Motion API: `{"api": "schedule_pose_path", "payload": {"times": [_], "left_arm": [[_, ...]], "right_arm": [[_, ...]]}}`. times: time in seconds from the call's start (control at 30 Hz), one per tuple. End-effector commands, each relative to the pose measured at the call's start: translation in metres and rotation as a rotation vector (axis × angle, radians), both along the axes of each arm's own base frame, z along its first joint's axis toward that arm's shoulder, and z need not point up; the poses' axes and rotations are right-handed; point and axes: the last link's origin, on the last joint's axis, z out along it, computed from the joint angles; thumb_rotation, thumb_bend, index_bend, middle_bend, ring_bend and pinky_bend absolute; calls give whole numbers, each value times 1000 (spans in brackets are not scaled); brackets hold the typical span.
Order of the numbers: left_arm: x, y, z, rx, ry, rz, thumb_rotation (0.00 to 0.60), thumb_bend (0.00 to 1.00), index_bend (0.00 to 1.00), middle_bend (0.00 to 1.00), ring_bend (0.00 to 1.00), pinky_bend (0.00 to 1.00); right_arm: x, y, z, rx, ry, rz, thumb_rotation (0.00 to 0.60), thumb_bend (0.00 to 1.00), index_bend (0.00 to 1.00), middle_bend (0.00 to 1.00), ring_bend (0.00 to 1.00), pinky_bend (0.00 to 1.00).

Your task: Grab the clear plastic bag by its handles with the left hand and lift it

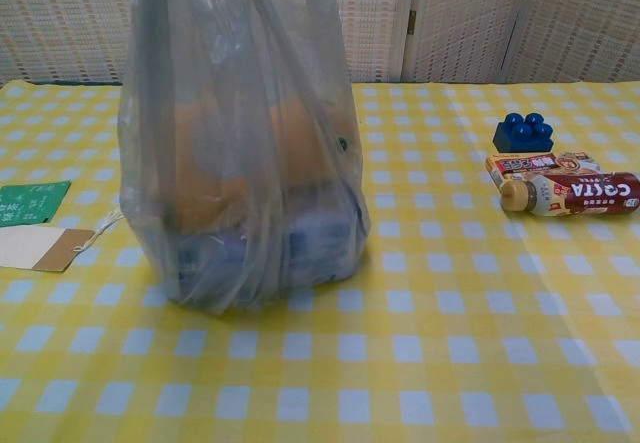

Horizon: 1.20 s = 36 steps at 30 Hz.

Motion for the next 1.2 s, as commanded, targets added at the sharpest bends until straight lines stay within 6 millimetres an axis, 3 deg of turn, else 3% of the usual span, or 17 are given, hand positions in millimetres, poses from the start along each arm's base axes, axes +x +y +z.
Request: {"api": "schedule_pose_path", "payload": {"times": [0.03,0.37,0.73,0.97,1.2], "left_arm": [[0,-1,11,34,-23,25,600,878,830,1000,1000,1000],[22,11,55,109,-43,40,600,871,830,1000,1000,1000],[72,22,119,212,-38,-7,600,867,830,1000,1000,1000],[90,27,134,230,-34,-4,600,867,830,1000,1000,1000],[98,31,132,234,-14,-10,600,865,831,1000,1000,1000]], "right_arm": [[0,1,0,3,-1,2,600,52,0,0,0,0],[1,6,4,-11,-17,15,600,52,0,0,0,0],[-1,4,6,-24,-22,1,600,52,0,0,0,0],[-3,2,8,-33,-25,-17,600,52,0,0,0,0],[-5,1,10,-40,-27,-28,600,52,0,0,0,0]]}}
